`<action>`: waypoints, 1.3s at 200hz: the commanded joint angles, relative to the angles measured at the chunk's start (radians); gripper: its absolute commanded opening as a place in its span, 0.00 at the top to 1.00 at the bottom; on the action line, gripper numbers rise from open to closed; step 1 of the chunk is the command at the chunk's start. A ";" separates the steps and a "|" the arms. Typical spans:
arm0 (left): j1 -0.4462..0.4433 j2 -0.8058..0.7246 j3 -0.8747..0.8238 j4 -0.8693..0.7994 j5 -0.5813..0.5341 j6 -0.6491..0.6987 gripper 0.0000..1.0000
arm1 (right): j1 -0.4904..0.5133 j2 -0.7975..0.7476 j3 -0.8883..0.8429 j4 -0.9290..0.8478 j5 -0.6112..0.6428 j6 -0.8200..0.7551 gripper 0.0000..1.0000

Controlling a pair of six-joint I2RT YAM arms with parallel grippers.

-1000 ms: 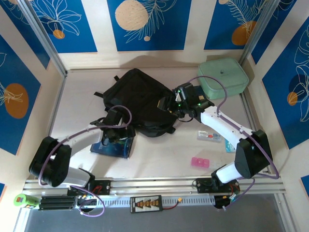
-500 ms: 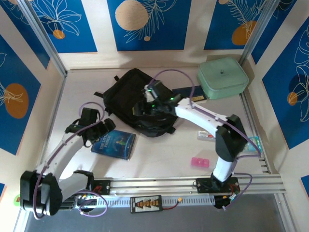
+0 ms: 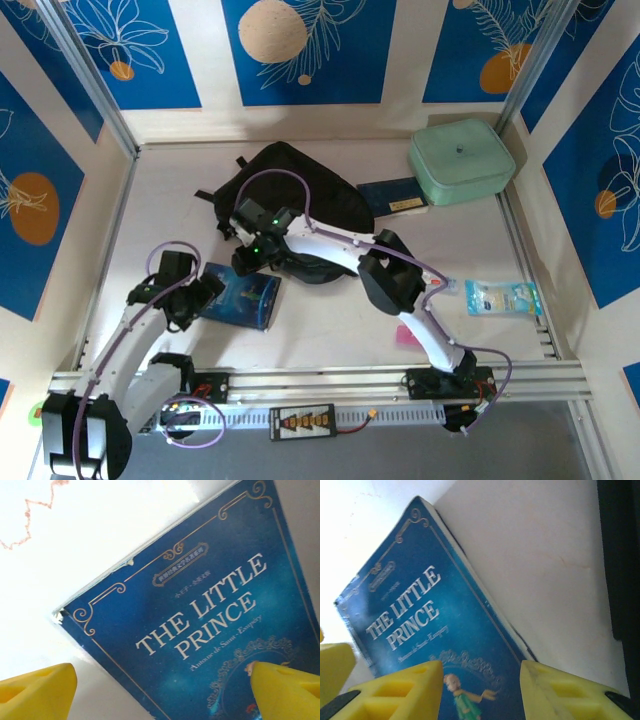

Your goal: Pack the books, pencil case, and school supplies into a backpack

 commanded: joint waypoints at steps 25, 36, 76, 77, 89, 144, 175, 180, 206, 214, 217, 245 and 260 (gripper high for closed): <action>0.011 0.011 -0.028 0.016 -0.002 -0.033 0.16 | 0.002 0.075 0.070 -0.099 0.005 -0.018 0.56; 0.012 0.018 -0.032 0.017 -0.002 -0.037 0.17 | 0.002 0.075 0.054 -0.097 0.008 -0.018 0.59; 0.013 0.034 -0.054 0.058 0.028 -0.047 0.23 | 0.004 0.053 -0.019 -0.111 0.020 -0.005 0.75; 0.012 0.034 -0.054 0.059 0.029 -0.047 0.23 | 0.004 0.051 -0.022 -0.110 0.020 -0.005 0.76; 0.012 0.041 -0.057 0.073 0.047 -0.047 0.25 | 0.004 0.033 -0.054 -0.112 0.020 0.004 0.78; 0.010 0.047 -0.073 0.091 0.104 -0.040 0.32 | 0.008 -0.085 -0.249 -0.089 0.020 0.081 0.82; 0.010 0.057 -0.096 0.131 0.151 -0.035 0.35 | 0.003 -0.109 -0.308 -0.082 0.020 0.126 0.83; 0.010 0.061 -0.100 0.149 0.163 -0.032 0.36 | 0.000 -0.109 -0.311 -0.080 0.018 0.131 0.83; 0.010 0.079 -0.110 0.218 0.232 -0.025 0.43 | -0.012 -0.096 -0.303 -0.075 -0.003 0.151 0.84; 0.010 0.081 -0.107 0.219 0.234 -0.027 0.45 | -0.017 -0.096 -0.301 -0.074 -0.009 0.156 0.85; 0.010 0.082 -0.108 0.220 0.235 -0.026 0.46 | -0.018 -0.096 -0.301 -0.070 -0.009 0.157 0.85; 0.010 0.106 -0.108 0.219 0.233 -0.020 0.49 | -0.027 -0.095 -0.296 -0.067 -0.013 0.160 0.85; 0.009 0.126 -0.112 0.231 0.243 -0.020 0.49 | -0.031 -0.093 -0.297 -0.066 -0.016 0.161 0.85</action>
